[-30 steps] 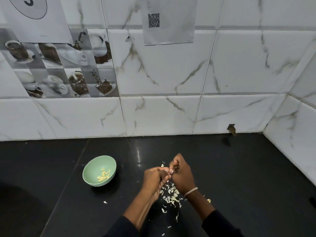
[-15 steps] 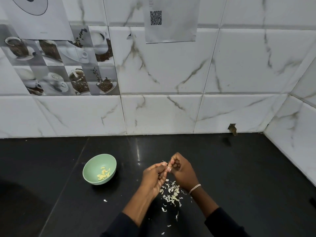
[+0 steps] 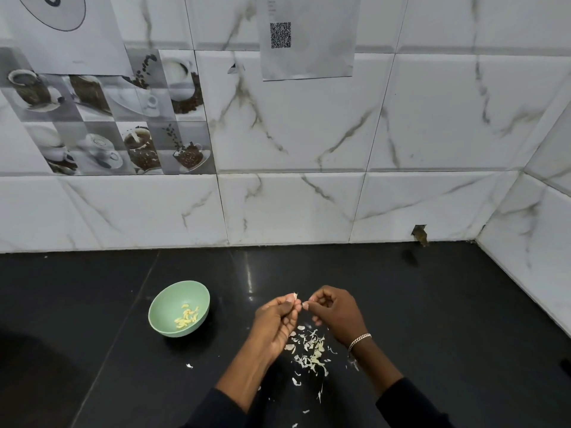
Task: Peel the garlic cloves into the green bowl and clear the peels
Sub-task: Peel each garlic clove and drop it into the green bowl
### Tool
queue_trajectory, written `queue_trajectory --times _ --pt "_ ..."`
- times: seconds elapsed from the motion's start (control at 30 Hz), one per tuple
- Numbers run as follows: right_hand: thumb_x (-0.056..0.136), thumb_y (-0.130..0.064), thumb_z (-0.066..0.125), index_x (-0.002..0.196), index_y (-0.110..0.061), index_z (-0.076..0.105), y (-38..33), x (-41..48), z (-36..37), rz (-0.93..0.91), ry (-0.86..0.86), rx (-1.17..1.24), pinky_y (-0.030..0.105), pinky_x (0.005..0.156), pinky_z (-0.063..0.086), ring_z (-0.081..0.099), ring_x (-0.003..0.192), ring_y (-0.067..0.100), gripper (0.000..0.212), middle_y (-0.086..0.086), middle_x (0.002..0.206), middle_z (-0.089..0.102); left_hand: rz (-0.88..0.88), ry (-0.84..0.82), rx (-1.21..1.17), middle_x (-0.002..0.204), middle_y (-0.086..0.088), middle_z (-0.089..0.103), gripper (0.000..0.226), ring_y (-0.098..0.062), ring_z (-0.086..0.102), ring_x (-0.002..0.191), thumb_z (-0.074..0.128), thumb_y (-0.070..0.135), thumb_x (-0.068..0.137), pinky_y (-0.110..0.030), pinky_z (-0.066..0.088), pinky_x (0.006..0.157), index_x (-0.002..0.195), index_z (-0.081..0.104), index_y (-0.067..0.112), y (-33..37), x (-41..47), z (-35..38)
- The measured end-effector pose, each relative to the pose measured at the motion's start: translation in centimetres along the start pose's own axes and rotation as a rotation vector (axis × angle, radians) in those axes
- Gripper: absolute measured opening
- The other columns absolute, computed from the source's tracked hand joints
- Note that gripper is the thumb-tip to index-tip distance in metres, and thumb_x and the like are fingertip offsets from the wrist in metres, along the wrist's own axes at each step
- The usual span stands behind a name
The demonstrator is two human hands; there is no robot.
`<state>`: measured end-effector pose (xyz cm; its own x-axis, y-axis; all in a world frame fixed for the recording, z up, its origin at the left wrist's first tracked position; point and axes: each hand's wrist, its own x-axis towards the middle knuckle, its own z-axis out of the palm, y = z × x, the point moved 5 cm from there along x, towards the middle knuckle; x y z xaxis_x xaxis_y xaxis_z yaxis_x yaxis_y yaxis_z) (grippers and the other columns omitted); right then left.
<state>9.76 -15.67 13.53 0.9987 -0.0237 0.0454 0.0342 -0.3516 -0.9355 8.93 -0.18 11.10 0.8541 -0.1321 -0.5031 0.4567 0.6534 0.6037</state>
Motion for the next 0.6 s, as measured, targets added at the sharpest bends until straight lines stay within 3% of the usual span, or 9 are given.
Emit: queue_trajectory --times 0.13,0.3,0.47,0.6 --pt "0.078 -0.008 0.076 0.078 -0.019 0.072 -0.10 0.43 0.00 -0.066 -0.003 -0.081 0.025 0.056 0.053 0.059 0.059 0.011 0.012 0.005 0.073 0.068 0.034 -0.003 0.051 0.088 -0.026 0.071 0.015 -0.018 0.073 0.067 0.055 -0.012 0.093 -0.019 0.059 0.061 0.106 0.065 -0.011 -0.04 0.19 -0.15" --pt "0.083 -0.014 0.079 0.093 -0.016 0.077 -0.10 0.52 0.48 -0.048 -0.053 0.032 0.030 0.062 0.060 0.071 0.074 0.023 0.011 0.005 0.087 0.074 0.079 -0.010 0.145 0.090 -0.025 0.074 0.016 -0.018 0.073 0.069 0.061 -0.009 0.091 -0.020 0.060 0.064 0.105 0.067 -0.012 0.05 0.24 -0.42" --pt "0.086 -0.011 0.078 0.086 -0.012 0.076 -0.62 0.63 0.65 -0.064 -0.050 -0.018 0.024 0.060 0.057 0.072 0.066 0.019 0.001 0.006 0.077 0.075 0.103 -0.037 0.234 0.090 -0.026 0.074 0.016 -0.018 0.073 0.067 0.069 -0.006 0.085 -0.021 0.060 0.065 0.100 0.070 -0.012 0.42 0.20 -0.22" --pt "0.087 -0.008 0.073 0.081 -0.012 0.073 -0.73 0.64 0.58 -0.092 -0.071 -0.075 0.027 0.061 0.058 0.072 0.061 0.016 0.008 0.006 0.070 0.074 0.102 -0.050 0.326 0.097 -0.031 0.073 0.022 -0.022 0.074 0.075 0.072 -0.002 0.085 -0.022 0.060 0.065 0.104 0.068 -0.014 0.78 0.44 -0.42"
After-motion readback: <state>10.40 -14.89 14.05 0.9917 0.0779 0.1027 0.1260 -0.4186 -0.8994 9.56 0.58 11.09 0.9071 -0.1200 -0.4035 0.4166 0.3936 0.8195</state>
